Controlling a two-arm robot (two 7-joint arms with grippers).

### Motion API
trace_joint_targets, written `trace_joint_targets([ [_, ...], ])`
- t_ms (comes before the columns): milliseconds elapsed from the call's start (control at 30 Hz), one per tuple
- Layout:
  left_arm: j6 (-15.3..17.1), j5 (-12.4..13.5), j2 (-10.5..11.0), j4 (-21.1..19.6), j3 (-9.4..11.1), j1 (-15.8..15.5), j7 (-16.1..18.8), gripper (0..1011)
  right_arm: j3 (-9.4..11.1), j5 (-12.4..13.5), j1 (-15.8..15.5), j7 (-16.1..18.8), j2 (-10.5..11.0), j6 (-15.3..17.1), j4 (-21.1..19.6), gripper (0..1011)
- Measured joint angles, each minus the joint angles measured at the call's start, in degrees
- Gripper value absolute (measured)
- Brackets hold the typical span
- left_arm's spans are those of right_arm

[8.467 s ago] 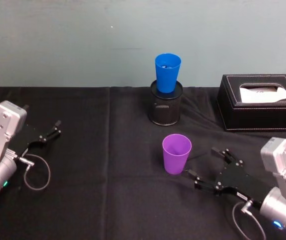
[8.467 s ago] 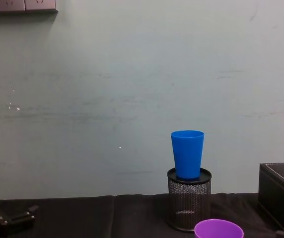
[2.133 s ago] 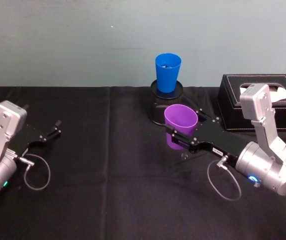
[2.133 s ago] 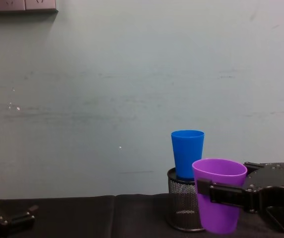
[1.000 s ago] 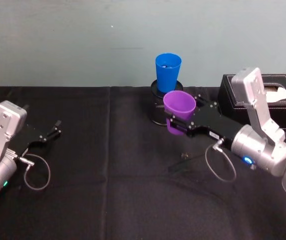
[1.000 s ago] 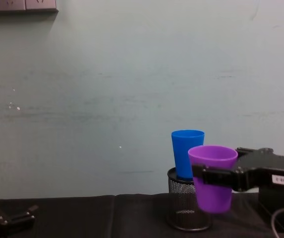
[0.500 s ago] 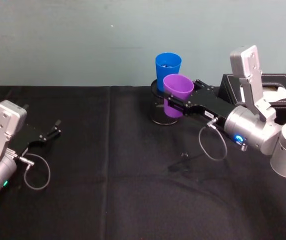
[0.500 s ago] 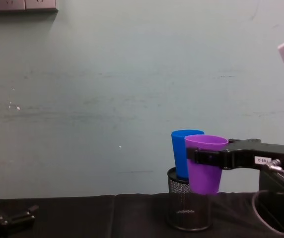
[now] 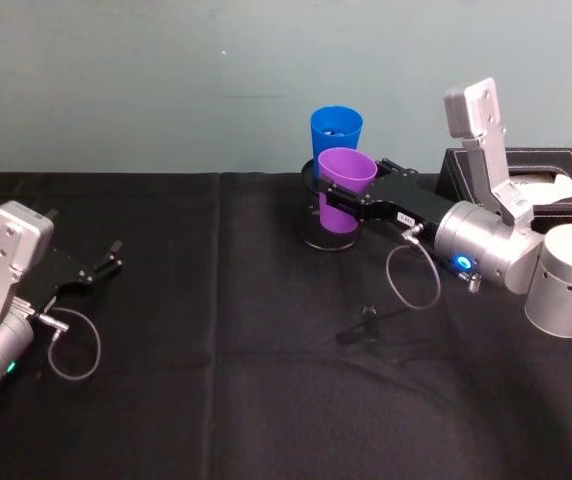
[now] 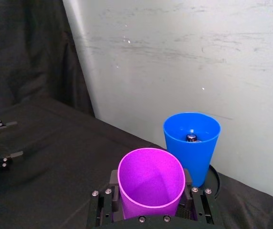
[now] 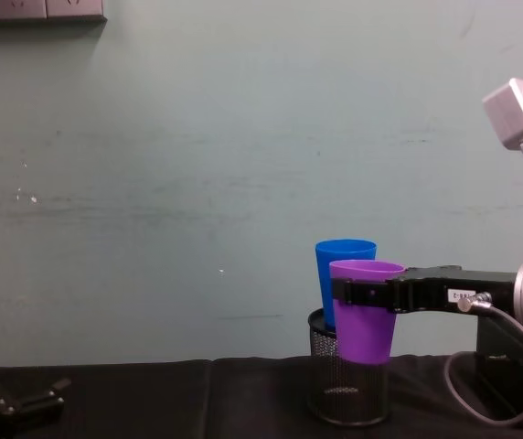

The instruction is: Pick up one cup with a gripper and tap it against the other cup.

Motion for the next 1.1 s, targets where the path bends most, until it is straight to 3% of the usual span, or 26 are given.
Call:
trace_joint_targets([
  [433,0.00,0.00,0.00,0.00,0.00,0.00,0.00,1000,-1.27,-0.42,2.94,-0.57,-0.75,1.14,3.26,739],
  [1100,0.00,0.00,0.00,0.00,0.00,0.00,0.00,1000,-1.44,-1.33,3.82,-1.19,-1.06,1.15,4.17,739],
])
